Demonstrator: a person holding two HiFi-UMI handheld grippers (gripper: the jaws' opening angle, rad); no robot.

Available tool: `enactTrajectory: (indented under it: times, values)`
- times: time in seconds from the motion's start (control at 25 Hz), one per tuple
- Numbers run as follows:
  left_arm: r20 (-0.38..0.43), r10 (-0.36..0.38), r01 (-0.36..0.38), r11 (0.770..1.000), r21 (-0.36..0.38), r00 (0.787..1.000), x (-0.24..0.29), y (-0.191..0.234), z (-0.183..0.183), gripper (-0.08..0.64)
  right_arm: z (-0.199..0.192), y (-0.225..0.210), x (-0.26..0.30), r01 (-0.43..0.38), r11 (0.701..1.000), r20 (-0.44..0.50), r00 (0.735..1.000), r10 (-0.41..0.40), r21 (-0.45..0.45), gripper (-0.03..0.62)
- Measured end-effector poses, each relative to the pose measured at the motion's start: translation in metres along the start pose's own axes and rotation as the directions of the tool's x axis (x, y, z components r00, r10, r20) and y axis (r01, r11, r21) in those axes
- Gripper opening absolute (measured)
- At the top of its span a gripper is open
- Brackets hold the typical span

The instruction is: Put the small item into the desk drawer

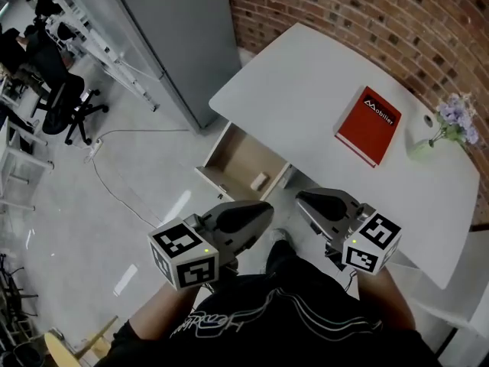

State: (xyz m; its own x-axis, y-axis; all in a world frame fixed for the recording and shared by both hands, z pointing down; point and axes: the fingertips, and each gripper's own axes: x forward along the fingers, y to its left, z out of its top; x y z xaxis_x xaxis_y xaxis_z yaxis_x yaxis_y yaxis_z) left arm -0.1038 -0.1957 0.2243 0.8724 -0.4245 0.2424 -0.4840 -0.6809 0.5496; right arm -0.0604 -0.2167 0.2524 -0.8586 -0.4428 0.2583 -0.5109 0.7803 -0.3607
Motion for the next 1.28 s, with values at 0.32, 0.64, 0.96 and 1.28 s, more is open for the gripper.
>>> enactTrajectory:
  times: [0.32,0.64,0.96,1.28]
  values:
    - [0.009,0.024,-0.025,0.997,0.076,1.0,-0.015,-0.042,0.005,0.023,0.041,0.043,-0.029,-0.087,0.995,0.117,0.99,0.081,0.053,0.051]
    - [0.041,0.067,-0.069,0.995,0.07,0.997,-0.017,-0.048,0.016,0.021,0.054,0.041,-0.048,-0.03,0.999,0.155,0.988,0.023,0.045,0.051]
    - [0.071,0.067,-0.073,0.994,0.087,0.995,-0.02,-0.053,0.017,0.021,0.05,0.046,-0.055,0.006,1.0,0.138,0.99,-0.009,0.022,0.051]
    - [0.085,0.083,-0.092,0.989,0.116,0.993,-0.017,-0.048,0.022,0.021,0.047,0.04,-0.047,0.017,1.0,0.121,0.992,-0.019,0.017,0.051]
